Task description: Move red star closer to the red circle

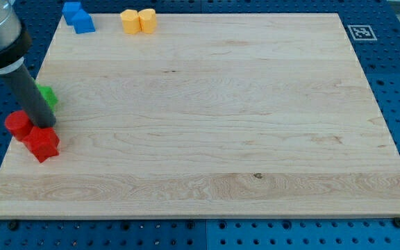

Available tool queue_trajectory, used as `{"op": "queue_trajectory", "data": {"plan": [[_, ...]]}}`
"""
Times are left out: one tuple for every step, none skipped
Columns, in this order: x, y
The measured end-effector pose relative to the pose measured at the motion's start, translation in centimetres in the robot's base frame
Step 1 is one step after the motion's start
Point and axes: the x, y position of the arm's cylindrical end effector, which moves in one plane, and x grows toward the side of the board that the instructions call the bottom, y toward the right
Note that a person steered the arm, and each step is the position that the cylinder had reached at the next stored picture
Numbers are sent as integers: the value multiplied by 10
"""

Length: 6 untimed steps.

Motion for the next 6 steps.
{"op": "queue_trajectory", "data": {"plan": [[2,-6],[4,-10],[4,10],[4,43],[12,58],[34,60]]}}
